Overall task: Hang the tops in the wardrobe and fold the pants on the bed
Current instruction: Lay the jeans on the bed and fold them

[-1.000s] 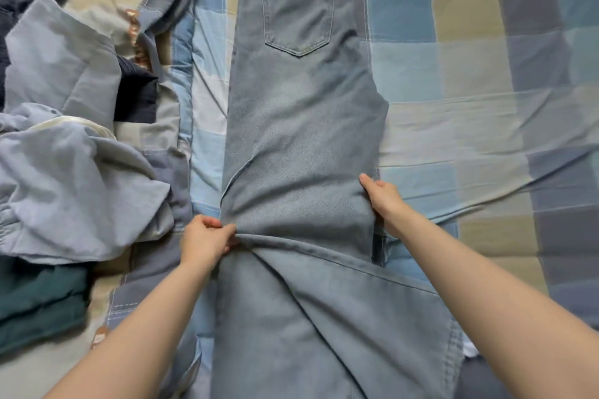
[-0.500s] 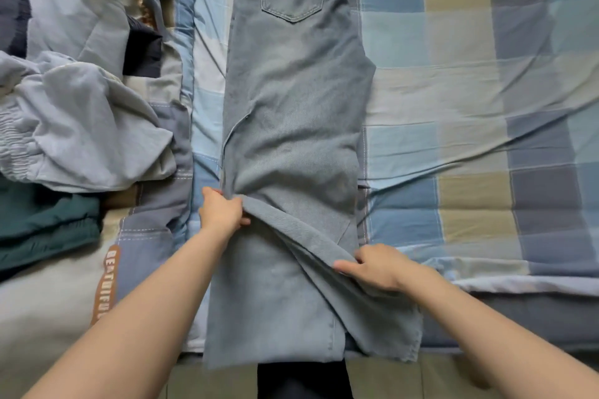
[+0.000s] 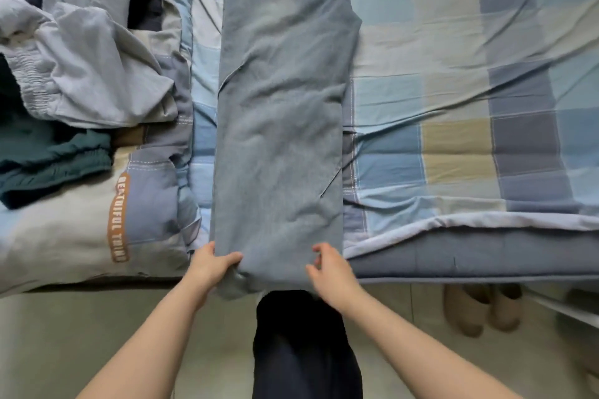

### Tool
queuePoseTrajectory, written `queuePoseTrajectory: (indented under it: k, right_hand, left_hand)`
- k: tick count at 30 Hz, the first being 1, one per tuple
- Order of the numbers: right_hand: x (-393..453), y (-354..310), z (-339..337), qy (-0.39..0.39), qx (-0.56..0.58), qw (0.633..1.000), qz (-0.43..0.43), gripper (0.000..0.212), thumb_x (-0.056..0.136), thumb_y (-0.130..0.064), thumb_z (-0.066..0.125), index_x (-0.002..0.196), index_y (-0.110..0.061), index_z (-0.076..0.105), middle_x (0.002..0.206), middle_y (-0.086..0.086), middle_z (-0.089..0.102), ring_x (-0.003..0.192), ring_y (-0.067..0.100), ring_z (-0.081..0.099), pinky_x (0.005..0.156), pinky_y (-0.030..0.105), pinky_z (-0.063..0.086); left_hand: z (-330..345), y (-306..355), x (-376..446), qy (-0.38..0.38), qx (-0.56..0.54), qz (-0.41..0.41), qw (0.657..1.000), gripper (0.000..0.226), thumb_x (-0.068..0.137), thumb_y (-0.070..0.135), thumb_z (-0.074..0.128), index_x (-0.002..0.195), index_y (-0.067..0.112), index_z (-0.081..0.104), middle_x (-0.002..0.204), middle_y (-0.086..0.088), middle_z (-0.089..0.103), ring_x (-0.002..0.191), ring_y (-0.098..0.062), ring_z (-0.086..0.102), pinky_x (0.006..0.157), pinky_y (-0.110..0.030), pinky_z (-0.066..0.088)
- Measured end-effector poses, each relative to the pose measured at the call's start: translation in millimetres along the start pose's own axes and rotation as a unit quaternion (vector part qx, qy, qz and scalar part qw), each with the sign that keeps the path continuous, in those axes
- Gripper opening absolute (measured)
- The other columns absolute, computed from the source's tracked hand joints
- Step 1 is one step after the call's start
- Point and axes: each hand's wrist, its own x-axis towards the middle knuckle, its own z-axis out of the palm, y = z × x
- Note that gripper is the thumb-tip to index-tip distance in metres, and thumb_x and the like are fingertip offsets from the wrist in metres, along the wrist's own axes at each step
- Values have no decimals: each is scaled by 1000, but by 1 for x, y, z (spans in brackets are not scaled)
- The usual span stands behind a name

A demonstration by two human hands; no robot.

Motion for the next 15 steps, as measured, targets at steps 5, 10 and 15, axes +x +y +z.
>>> queuePoseTrajectory:
  k: [5,10,15]
  right_hand:
    - [40,47,-26,71,173,972,141,50,86,-28,70,122,-2,46,98,3,55,96,23,56,81,27,43]
    - [37,40,-10,34,233,966,108,25,90,-30,64,81,-16,46,76,-5,49,66,7,45,58,20,38]
    - [20,34,9,63,273,956,84,22,96,-18,55,78,-12,44,77,6,44,79,19,41,78,37,44]
  left_hand:
    - [-12,-27,-3,-46,-33,52,997,19,89,13,69,107,10,68,94,1,72,85,-11,68,68,-23,52]
    - [-27,-35,0,-68,-37,78,994,13,90,22,69,96,12,72,94,0,75,87,-17,71,71,-27,55]
    - [-48,-51,6,-9,46,115,992,17,91,23,67,88,8,74,86,-6,75,84,-24,67,75,-35,50]
